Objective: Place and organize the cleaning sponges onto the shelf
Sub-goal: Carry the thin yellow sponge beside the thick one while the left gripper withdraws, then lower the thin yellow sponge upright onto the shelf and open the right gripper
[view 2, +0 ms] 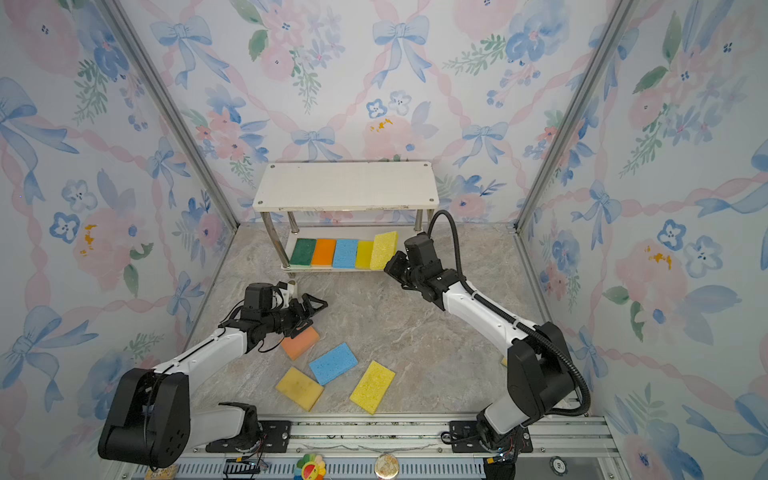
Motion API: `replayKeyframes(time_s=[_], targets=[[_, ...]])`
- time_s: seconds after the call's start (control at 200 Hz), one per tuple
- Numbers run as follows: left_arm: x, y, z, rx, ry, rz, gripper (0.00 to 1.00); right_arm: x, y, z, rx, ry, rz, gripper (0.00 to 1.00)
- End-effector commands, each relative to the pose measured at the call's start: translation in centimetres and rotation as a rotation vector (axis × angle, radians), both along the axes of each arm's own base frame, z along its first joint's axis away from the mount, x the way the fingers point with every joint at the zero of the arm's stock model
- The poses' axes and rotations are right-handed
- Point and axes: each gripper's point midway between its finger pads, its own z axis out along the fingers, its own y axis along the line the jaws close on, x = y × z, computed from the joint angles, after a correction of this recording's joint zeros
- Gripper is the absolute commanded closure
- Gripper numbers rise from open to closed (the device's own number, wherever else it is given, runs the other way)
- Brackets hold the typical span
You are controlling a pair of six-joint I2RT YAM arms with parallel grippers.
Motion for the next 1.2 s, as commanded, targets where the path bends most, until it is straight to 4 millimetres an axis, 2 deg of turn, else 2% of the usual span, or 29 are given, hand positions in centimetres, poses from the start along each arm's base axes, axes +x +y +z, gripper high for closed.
replayKeyframes(time_s=[0.0,0.125,0.185,0.2,0.65,1.195], targets=[[-0.5,0.6,-0.1,0.041,-0.006,-0.013,0.02,1.5,-0.9,-0.4,-0.055,-0.021,-0.028,0.99],[-1.1,0.9,-1.0,0.049,0.027,-0.01,0.02,2.3,-1.1,-1.2,-0.09,-0.028,-0.036,0.99],[-1.3,1.0,-1.1,0.05,0.033,-0.007,0.02,2.5,-1.2,-0.9,-0.105,-0.042,-0.036,0.99],[-1.3,1.0,-1.2,0.05,0.035,-0.008,0.02,2.8,-1.1,-2.1,-0.122,-0.023,-0.032,0.99],[-1.5,1.2,-1.0,0.043,0.038,-0.009,0.02,5.1,-0.7,-4.5,-0.163,-0.006,-0.034,0.99],[-1.6,1.4,-1.4,0.035,0.053,-0.009,0.02,6.4,-0.7,-7.4,-0.18,0.046,-0.029,0.96]])
